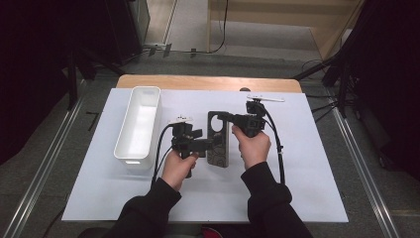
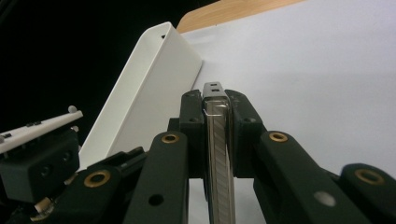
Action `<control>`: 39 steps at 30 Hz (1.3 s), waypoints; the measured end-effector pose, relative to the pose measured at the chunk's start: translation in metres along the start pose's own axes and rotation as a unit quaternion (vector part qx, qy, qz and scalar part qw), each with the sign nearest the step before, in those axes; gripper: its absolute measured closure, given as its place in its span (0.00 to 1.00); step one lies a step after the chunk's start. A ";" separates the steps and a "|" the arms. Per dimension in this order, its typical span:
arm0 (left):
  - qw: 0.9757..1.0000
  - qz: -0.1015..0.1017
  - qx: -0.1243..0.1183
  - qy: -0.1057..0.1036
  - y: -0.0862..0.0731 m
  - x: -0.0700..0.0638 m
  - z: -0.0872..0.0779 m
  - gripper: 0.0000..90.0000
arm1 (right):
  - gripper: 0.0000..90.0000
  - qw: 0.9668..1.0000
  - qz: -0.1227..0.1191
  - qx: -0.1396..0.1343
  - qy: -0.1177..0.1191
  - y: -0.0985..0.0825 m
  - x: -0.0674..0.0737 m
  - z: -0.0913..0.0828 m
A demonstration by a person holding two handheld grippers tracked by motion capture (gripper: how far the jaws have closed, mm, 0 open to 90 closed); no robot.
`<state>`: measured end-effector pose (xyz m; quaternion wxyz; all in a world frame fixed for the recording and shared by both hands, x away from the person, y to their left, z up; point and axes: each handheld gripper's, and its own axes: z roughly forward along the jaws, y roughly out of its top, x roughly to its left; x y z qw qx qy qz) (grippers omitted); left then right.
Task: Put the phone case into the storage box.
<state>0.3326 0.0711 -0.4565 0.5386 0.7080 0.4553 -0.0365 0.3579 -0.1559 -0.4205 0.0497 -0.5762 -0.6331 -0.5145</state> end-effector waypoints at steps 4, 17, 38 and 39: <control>1.000 -0.005 0.012 0.014 0.002 0.001 -0.003 0.03 | 0.86 1.000 -0.007 0.005 0.003 0.000 -0.002 -0.002; 0.999 0.007 0.042 0.017 0.007 0.002 -0.008 0.15 | 0.86 1.000 -0.017 0.010 0.015 0.002 -0.010 -0.008; 0.997 0.052 0.060 0.006 0.008 0.006 -0.021 0.16 | 0.86 0.997 -0.054 0.039 0.045 -0.006 -0.020 -0.014; 0.997 0.047 0.058 0.000 0.008 0.007 -0.021 0.16 | 0.85 0.996 -0.056 0.041 0.047 -0.007 -0.021 -0.015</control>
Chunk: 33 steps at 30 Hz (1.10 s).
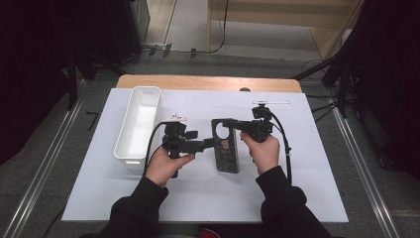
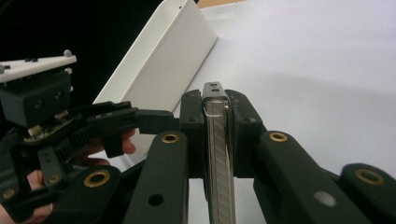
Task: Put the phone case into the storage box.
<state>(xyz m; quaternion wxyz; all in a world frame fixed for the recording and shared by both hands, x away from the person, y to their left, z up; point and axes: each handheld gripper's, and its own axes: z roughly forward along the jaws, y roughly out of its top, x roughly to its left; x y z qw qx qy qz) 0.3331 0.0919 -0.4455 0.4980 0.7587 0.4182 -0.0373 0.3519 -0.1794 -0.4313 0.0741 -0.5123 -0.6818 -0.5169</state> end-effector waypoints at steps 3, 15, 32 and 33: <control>1.000 0.002 0.004 0.004 0.000 0.000 0.000 0.16 | 0.86 1.000 -0.005 0.003 0.008 -0.002 -0.003 -0.002; 0.999 0.030 0.008 0.009 0.000 -0.001 -0.002 0.18 | 0.85 0.999 -0.027 -0.002 0.033 -0.007 -0.008 -0.006; 0.998 0.054 0.007 0.031 0.008 -0.003 -0.009 0.18 | 0.85 0.997 -0.058 0.001 0.045 -0.012 0.004 0.004; 0.998 0.054 0.007 0.031 0.009 -0.003 -0.010 0.18 | 0.85 0.997 -0.058 0.002 0.047 -0.012 0.004 0.004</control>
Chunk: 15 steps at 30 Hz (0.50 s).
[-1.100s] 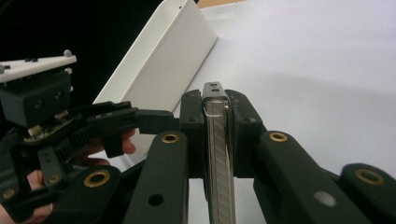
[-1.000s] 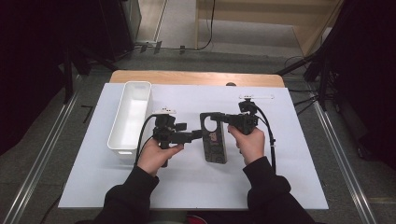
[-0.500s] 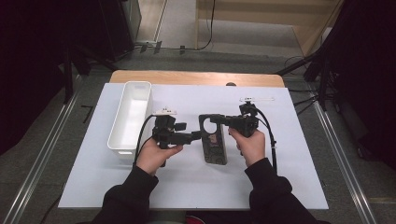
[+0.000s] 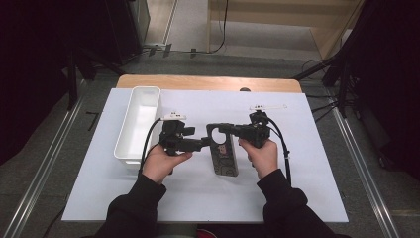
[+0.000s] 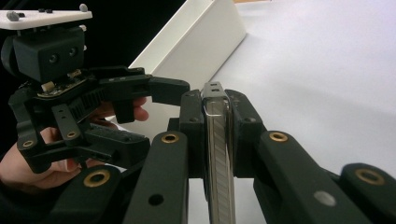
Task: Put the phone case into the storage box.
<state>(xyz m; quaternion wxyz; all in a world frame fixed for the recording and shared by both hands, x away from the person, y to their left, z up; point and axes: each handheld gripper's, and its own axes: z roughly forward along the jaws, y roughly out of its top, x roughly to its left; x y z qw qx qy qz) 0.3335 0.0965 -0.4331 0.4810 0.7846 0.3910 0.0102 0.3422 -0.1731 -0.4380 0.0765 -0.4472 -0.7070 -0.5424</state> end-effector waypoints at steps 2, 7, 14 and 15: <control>1.000 -0.002 0.000 -0.004 0.000 0.001 0.000 0.18 | 0.85 1.000 0.000 -0.001 0.002 0.000 0.001 0.001; 1.000 -0.007 0.004 -0.005 0.001 0.003 0.000 0.18 | 0.85 1.000 -0.005 -0.001 0.006 0.000 0.004 0.002; 1.000 -0.007 0.015 0.006 0.001 0.005 0.003 0.21 | 0.85 1.000 -0.014 0.000 0.011 -0.001 0.010 0.006; 1.000 -0.005 0.019 0.007 0.001 0.005 0.003 0.21 | 0.85 1.000 -0.013 0.001 0.013 -0.002 0.011 0.006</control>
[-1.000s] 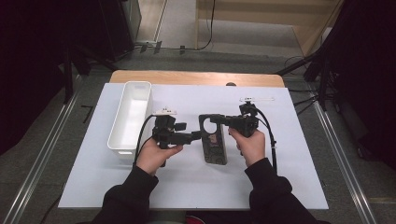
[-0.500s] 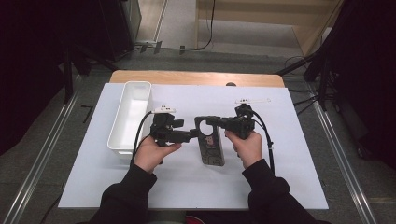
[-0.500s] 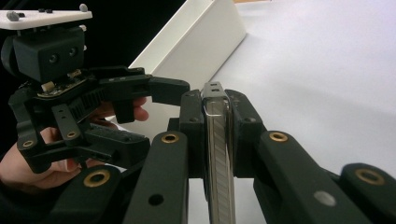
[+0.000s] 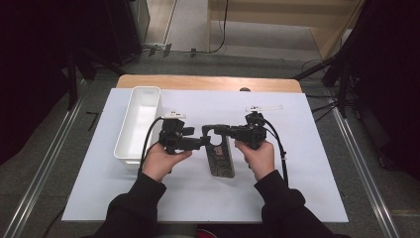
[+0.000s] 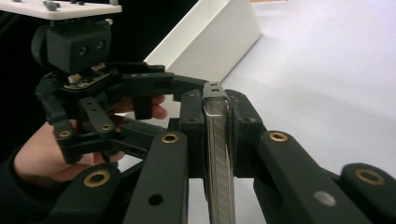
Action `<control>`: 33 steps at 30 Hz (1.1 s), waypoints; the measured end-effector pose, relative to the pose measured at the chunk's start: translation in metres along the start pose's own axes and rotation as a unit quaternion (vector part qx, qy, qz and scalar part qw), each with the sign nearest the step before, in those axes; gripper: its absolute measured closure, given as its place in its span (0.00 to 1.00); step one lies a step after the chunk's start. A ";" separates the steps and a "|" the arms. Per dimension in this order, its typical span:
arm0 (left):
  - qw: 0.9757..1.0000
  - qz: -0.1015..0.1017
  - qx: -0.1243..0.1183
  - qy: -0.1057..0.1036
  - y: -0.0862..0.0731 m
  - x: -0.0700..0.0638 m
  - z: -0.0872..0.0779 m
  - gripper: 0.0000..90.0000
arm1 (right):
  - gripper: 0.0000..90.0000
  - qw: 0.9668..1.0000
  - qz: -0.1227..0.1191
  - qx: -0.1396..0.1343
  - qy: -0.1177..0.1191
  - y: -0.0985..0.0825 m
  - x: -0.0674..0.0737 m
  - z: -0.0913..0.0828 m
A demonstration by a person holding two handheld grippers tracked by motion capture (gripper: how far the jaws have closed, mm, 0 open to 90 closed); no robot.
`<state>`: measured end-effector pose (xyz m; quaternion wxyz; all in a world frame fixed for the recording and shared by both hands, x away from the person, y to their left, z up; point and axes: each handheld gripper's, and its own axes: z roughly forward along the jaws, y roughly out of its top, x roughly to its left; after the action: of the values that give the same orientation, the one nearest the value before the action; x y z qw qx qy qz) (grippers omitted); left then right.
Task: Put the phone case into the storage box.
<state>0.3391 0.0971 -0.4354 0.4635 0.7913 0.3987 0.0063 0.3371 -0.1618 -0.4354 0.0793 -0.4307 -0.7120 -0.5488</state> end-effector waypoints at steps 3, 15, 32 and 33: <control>1.000 -0.001 0.001 0.002 0.000 0.000 0.001 0.24 | 0.85 1.000 0.003 0.001 0.008 0.000 0.002 0.002; 1.000 -0.010 0.029 0.008 0.000 -0.001 0.004 0.42 | 0.85 1.000 -0.007 0.001 0.012 -0.001 0.008 0.004; 0.999 -0.016 0.034 0.003 0.002 -0.002 0.003 0.65 | 0.85 1.000 -0.018 0.000 0.016 -0.004 0.015 0.008; 0.999 -0.016 0.034 0.003 0.002 -0.002 0.003 0.67 | 0.85 1.000 -0.018 0.000 0.016 -0.004 0.015 0.009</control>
<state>0.3397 0.0932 -0.4344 0.4354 0.8001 0.4124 -0.0124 0.3284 -0.1468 -0.4326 0.0810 -0.4088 -0.7186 -0.5567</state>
